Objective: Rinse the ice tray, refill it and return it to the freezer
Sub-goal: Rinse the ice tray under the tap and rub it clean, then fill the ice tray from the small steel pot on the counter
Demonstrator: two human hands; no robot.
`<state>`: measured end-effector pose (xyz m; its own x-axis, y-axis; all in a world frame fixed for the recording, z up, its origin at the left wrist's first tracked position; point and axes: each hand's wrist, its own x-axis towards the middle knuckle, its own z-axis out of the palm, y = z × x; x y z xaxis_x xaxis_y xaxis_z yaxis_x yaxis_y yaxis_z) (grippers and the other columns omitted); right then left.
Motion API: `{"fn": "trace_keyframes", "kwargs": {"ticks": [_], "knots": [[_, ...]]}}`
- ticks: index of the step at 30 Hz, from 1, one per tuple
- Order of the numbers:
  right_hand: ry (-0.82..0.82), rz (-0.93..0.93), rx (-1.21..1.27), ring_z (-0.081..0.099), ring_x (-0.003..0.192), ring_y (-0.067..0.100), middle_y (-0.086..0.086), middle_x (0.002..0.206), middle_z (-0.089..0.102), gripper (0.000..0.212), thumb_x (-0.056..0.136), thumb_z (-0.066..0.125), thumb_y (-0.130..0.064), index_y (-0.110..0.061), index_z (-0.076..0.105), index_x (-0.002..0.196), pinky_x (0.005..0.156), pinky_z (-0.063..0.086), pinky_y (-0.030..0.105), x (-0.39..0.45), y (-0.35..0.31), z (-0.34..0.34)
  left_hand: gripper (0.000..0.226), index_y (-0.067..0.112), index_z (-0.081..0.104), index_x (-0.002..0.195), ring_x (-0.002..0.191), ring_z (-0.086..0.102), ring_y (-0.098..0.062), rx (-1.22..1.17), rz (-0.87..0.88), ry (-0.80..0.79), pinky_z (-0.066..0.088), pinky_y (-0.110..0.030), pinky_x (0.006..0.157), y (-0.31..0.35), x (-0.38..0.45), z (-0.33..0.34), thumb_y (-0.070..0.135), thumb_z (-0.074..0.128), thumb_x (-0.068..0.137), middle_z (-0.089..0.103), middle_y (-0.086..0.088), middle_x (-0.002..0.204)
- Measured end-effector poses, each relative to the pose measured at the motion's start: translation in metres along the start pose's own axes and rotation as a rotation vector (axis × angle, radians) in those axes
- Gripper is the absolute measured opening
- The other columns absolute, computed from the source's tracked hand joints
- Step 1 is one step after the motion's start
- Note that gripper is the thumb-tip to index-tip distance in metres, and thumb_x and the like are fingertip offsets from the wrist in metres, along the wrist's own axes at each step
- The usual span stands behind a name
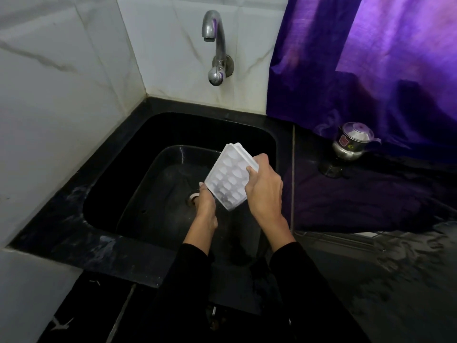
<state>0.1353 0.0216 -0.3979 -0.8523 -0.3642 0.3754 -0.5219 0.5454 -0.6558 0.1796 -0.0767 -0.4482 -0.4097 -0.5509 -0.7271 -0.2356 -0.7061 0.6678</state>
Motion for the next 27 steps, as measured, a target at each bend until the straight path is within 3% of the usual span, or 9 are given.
{"fn": "trace_keyframes", "kwargs": {"ticks": [5,10,12,14,19,23,27], "knots": [[0.021,0.174,0.062,0.055,0.070,0.017,0.001,0.079,0.057,0.012,0.098,0.048,-0.020,-0.011,0.048,0.105,0.059,0.038,0.029,0.008,0.019,-0.026,0.070,0.010,0.029,0.145,0.128,0.043,-0.032,0.119,0.128,0.078,0.037,-0.047,0.107,-0.001,-0.014,0.022,0.058,0.031,0.095,0.041,-0.011,0.144],[0.155,0.456,0.265,0.057,0.095,0.023,0.007,0.105,0.062,0.023,0.098,0.047,-0.023,-0.014,0.046,0.119,0.085,0.047,0.039,0.022,0.056,-0.075,0.065,0.009,0.027,0.144,0.134,0.037,-0.029,0.355,0.403,0.131,0.032,-0.044,0.110,-0.009,-0.027,0.046,0.050,0.039,0.096,0.035,-0.012,0.148],[0.196,0.527,0.320,0.058,0.101,0.023,0.003,0.108,0.060,0.027,0.098,0.046,-0.023,-0.017,0.047,0.124,0.090,0.048,0.042,0.024,0.077,-0.096,0.061,0.008,0.029,0.145,0.130,0.043,-0.027,0.399,0.512,0.113,0.037,-0.038,0.105,-0.013,-0.033,0.057,0.041,0.046,0.096,0.043,-0.011,0.144],[0.246,0.602,0.374,0.056,0.099,0.018,-0.002,0.107,0.056,0.028,0.098,0.046,-0.023,-0.017,0.049,0.125,0.086,0.048,0.036,0.023,0.100,-0.117,0.053,0.009,0.039,0.140,0.122,0.051,-0.023,0.453,0.602,0.118,0.039,-0.031,0.098,-0.016,-0.042,0.069,0.034,0.050,0.096,0.055,-0.008,0.132],[0.292,0.747,0.320,0.054,0.095,0.017,-0.001,0.107,0.057,0.030,0.096,0.049,-0.025,-0.014,0.056,0.123,0.081,0.044,0.032,0.008,0.164,-0.159,0.031,0.011,0.064,0.118,0.100,0.062,-0.015,0.502,0.589,-0.009,0.048,-0.028,0.088,-0.034,-0.056,0.099,0.025,0.061,0.091,0.067,0.001,0.101],[0.255,0.854,0.153,0.060,0.090,0.027,0.013,0.114,0.063,0.028,0.088,0.057,-0.029,-0.017,0.070,0.110,0.080,0.049,0.033,-0.008,0.208,-0.175,0.022,0.011,0.069,0.107,0.094,0.065,-0.016,0.589,0.546,-0.053,0.053,-0.033,0.089,-0.056,-0.063,0.118,0.017,0.067,0.086,0.070,-0.001,0.101],[0.167,0.917,0.140,0.063,0.087,0.031,0.015,0.096,0.070,0.021,0.088,0.061,-0.022,-0.011,0.074,0.101,0.075,0.048,0.033,-0.021,0.234,-0.190,0.018,0.010,0.071,0.101,0.097,0.063,-0.016,0.698,0.526,-0.036,0.051,-0.029,0.084,-0.072,-0.069,0.129,0.014,0.067,0.084,0.069,-0.001,0.105]]}}
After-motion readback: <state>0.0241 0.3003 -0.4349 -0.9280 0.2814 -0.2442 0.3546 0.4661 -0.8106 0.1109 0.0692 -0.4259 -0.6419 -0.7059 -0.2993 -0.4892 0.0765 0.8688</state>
